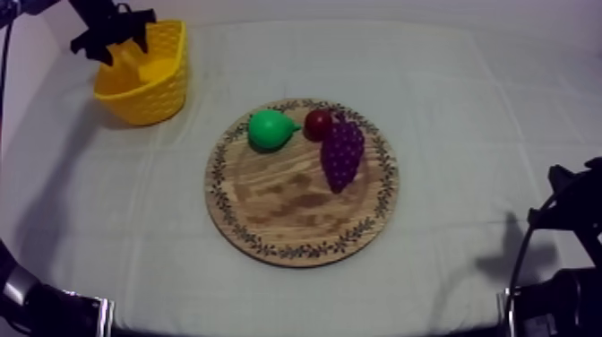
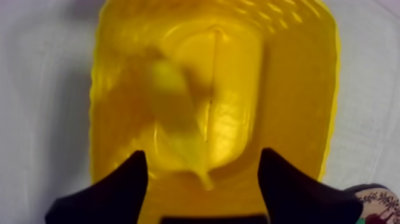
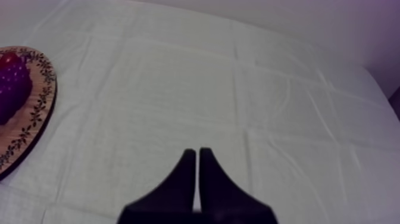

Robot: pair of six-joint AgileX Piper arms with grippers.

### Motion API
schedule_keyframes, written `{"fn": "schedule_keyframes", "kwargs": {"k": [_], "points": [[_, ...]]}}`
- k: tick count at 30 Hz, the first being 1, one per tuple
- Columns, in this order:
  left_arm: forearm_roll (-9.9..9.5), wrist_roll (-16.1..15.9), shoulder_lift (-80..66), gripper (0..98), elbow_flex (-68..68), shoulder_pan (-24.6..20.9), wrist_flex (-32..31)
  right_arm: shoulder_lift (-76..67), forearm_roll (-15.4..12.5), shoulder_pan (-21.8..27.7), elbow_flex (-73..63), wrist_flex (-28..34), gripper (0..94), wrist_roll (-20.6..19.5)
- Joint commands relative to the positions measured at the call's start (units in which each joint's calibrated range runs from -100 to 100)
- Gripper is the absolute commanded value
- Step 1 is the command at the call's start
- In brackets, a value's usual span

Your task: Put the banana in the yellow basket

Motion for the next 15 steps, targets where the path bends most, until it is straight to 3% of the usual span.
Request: {"fn": "schedule_keyframes", "kwargs": {"k": [1,12,15], "points": [[0.07,-0.1,-0.1,70.9,0.4,0.0,-0.3,0.0,0.0,0.0,0.0,0.0,0.3,0.0],[0.42,0.1,-6.5,49.7,7.9,0.5,-3.0,0.0,0.0,0.0,0.0,0.0,0.3,0.0],[1.06,-0.8,-12.1,34.0,13.1,1.3,-6.3,0.0,0.0,0.0,0.0,0.0,0.3,0.0]]}}
